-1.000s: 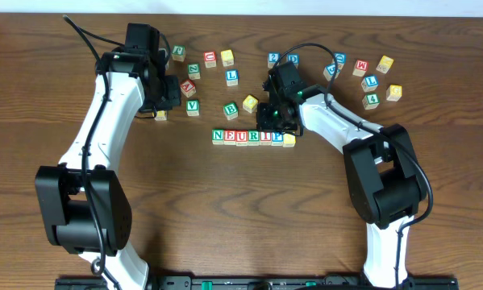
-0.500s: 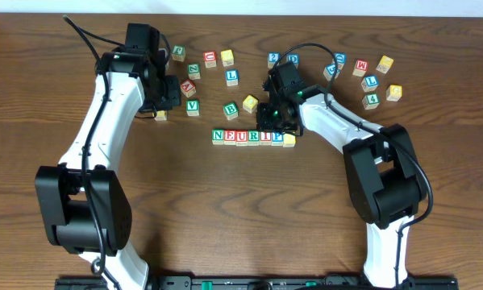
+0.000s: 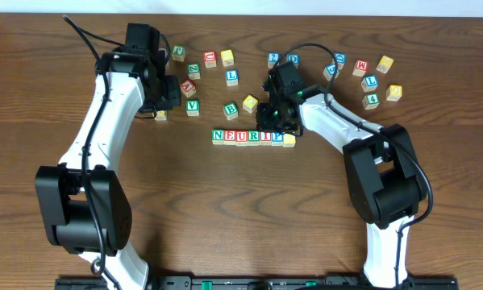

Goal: Spell out NEURIPS

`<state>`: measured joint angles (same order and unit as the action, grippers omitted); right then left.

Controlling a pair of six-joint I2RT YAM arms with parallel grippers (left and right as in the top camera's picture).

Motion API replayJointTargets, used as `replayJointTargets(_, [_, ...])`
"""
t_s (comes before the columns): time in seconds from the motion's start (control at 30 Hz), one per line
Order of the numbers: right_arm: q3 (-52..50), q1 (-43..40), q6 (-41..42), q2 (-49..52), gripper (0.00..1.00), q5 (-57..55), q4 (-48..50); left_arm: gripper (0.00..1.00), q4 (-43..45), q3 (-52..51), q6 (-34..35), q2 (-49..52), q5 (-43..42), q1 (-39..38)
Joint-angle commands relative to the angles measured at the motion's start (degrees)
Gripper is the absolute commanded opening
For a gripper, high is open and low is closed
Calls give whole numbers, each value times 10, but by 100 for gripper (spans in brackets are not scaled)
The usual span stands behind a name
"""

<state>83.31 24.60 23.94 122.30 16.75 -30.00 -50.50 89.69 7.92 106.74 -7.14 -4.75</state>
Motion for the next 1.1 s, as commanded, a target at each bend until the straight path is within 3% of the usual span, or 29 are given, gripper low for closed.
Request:
replayJointTargets(0.0, [11, 5, 2, 0, 1, 3, 4, 8, 2, -4, 5, 5, 7, 1])
replayJointTargets(0.33, [69, -41, -25, -61, 1, 3, -34, 8, -5, 3, 5, -24, 7, 1])
replayJointTargets(0.5, [69, -89, -56, -137, 2, 3, -149, 8, -48, 3, 32, -43, 7, 1])
replayJointTargets(0.67, [61, -127, -92, -143, 2, 0, -236, 8, -49, -26, 43, -38, -47, -3])
replayJointTargets(1.07, [-59, -135, -41, -135, 3, -7, -140, 8, 67, -136, 49, -24, -73, -34])
